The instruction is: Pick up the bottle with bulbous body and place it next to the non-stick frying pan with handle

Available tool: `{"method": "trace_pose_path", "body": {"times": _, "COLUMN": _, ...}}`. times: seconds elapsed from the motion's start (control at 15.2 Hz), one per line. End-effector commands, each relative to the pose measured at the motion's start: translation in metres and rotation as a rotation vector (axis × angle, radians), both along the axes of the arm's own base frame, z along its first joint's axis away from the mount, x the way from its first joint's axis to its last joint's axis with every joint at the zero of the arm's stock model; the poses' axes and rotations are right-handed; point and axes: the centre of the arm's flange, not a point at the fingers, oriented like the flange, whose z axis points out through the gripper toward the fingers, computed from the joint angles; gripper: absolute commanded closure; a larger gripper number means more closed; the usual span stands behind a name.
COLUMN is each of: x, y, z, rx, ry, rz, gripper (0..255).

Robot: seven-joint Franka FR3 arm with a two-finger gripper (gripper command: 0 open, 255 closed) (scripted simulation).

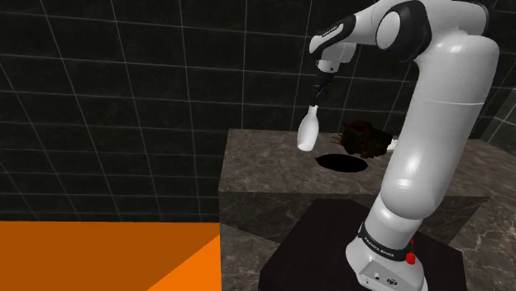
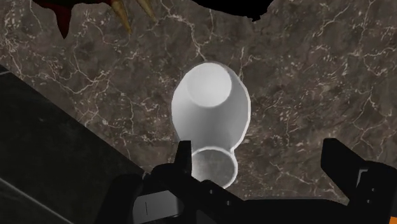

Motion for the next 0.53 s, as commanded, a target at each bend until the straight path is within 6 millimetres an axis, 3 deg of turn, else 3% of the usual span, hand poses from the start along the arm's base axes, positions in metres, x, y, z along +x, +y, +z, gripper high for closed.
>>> {"method": "trace_pose_path", "body": {"times": 0.0, "x": 0.009, "y": -0.027, "z": -0.01, "rx": 0.007, "ry": -0.001, "rz": 0.004, "gripper": 0}}
{"method": "trace_pose_path", "body": {"times": 0.46, "x": 0.014, "y": -0.034, "z": -0.044, "rx": 0.009, "ry": -0.001, "rz": 0.004, "gripper": 0}}
